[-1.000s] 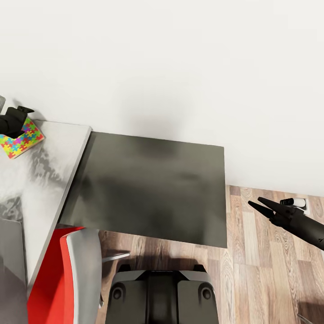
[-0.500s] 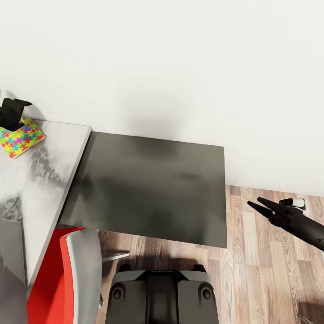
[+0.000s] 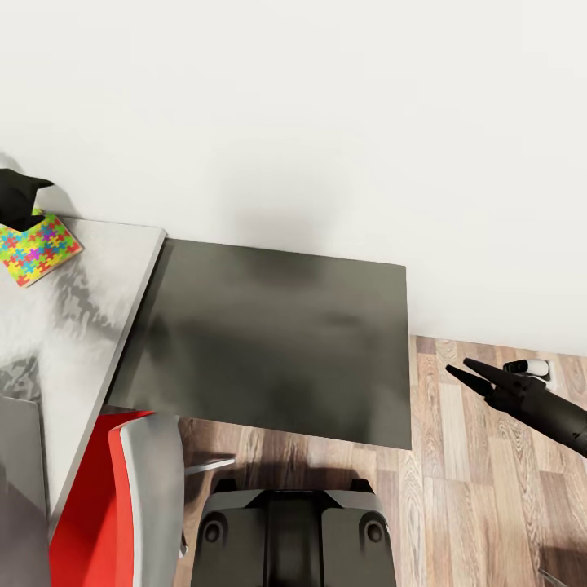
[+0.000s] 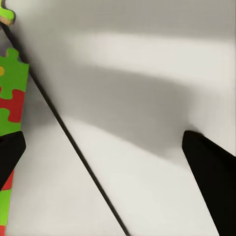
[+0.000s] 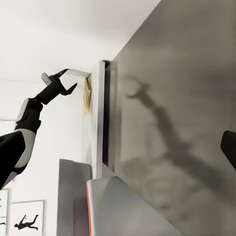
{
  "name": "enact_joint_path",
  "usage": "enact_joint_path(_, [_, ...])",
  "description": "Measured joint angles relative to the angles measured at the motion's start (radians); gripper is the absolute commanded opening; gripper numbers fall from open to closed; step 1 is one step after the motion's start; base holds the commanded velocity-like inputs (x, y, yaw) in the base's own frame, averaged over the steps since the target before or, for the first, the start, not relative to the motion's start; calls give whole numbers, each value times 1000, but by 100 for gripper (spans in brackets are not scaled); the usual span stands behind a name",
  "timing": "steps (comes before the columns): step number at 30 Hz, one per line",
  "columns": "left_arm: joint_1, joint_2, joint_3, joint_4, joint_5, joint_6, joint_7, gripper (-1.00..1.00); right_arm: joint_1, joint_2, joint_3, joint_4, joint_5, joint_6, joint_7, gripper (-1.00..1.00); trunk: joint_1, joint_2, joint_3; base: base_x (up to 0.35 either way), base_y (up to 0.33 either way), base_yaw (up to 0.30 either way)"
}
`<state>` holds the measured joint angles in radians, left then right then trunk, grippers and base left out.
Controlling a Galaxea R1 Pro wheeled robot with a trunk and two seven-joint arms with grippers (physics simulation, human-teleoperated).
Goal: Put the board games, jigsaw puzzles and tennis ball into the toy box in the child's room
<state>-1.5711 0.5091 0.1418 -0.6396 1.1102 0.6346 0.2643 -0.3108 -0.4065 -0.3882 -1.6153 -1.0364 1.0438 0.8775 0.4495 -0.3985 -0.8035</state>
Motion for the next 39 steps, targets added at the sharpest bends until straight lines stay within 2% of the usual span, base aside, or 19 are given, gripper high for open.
enact_joint_path(15, [5, 21, 1, -6, 22, 2, -1, 100, -1, 0, 8, 0, 1, 0, -1, 100, 0, 0, 0, 0, 0, 66])
enact_joint_path(26, [13, 27, -1, -6, 16, 2, 2, 100, -1, 0, 17, 0, 0, 0, -1, 100, 0, 0, 0, 0, 0, 155])
enact_joint_path(39, [26, 28, -10, -5, 11, 0, 6, 100, -1, 0, 20, 0, 0, 0, 0, 100, 0, 0, 0, 0, 0, 36])
